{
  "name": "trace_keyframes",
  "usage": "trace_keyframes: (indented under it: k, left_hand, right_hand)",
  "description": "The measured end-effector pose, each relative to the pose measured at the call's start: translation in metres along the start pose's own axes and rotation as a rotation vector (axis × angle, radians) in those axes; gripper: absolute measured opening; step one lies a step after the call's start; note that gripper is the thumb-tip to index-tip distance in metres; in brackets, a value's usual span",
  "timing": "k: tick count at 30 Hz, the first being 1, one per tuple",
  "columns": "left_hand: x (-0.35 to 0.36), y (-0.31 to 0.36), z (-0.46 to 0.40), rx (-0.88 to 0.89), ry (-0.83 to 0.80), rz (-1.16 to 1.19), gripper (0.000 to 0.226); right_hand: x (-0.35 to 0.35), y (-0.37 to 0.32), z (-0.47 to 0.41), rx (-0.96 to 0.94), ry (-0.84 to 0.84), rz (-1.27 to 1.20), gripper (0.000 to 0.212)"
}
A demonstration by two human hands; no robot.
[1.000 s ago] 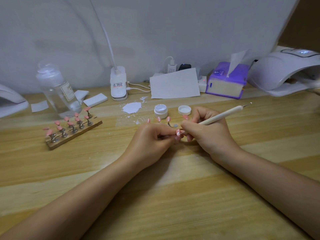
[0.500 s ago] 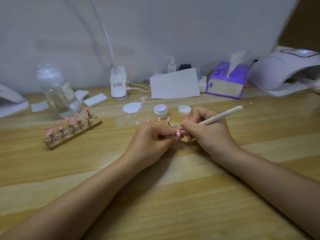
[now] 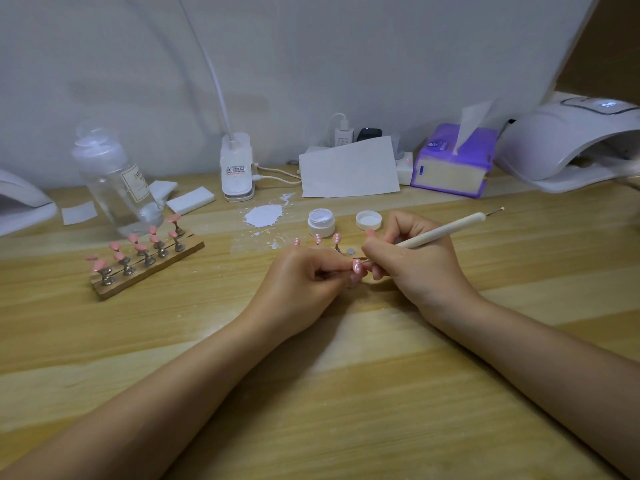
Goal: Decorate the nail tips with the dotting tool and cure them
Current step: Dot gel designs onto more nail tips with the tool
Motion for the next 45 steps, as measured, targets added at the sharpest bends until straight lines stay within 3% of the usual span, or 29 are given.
trace_keyframes:
  k: [19,26,45]
  left_hand:
    - [0.0006,-0.0014,-0.0008,-0.004,0.000,-0.005,0.014]
    - [0.0013,-0.0020,-0.0008,-0.002,0.005,0.012,0.014]
    - [0.0014,-0.0017,-0.0010,0.032,0.015,0.008,0.011]
  right_hand:
    - [0.0006,-0.0005,0.0000,0.005,-0.002,-0.008,0.040]
    - [-0.0065,0.0038,-0.0017,0.018,0.068,-0.002,0.043]
    - [-0.0028,0.0004,-0.0006,0.002,0.028,0.027,0.040]
Point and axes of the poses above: each hand's wrist, its own z-axis away from the middle knuckle, its own x-axis out of the palm, y = z × x, the point moved 8 cm from there along -z, towards the middle knuckle, and after that the axes turned 3 degrees about z, right-handed, at the moved point
